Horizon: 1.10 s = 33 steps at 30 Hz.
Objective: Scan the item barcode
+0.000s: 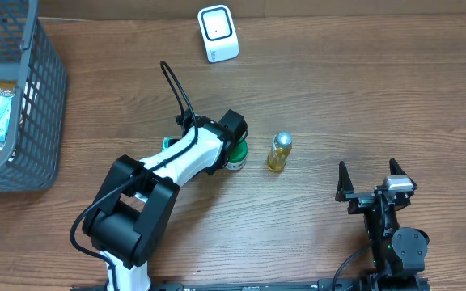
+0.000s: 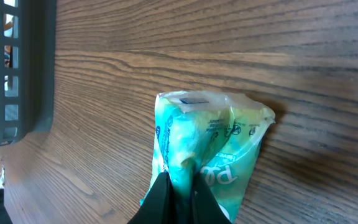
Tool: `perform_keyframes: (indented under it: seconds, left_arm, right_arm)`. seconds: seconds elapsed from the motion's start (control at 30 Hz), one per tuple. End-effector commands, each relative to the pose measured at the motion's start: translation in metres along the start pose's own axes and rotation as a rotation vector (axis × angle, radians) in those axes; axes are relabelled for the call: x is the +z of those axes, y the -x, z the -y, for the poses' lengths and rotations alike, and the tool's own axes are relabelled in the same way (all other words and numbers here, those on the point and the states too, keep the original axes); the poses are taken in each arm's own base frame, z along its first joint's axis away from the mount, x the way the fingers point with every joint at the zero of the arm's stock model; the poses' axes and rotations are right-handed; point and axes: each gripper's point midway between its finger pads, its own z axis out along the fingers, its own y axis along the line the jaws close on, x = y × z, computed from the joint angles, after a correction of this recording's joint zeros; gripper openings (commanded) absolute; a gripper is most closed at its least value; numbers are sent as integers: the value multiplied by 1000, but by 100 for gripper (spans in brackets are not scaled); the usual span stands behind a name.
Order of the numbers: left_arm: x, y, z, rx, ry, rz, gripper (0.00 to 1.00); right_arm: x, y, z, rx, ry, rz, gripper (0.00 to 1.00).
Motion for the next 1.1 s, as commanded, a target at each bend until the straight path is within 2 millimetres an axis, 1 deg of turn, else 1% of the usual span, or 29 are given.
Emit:
perform_keyframes:
  seconds: [0.0, 0.2, 0.43, 0.63, 0.93, 1.07]
  left_arm:
    - [6, -6, 3, 75, 8, -19, 4]
    - [6, -5, 4, 111, 1, -18, 6]
    - [5, -8, 18, 91, -72, -41, 8]
    - [5, -8, 19, 87, -78, -40, 17]
    - [5, -7, 19, 87, -77, -39, 21]
    - [5, -7, 19, 87, -77, -39, 21]
  right_arm:
    - [1, -3, -1, -1, 6, -3, 100]
    - [1, -3, -1, -1, 6, -3, 100]
    - [1, -3, -1, -1, 6, -3, 100]
    - [1, -3, -1, -1, 6, -3, 100]
    - [1, -3, -1, -1, 6, -3, 100]
    - [1, -3, -1, -1, 6, -3, 100]
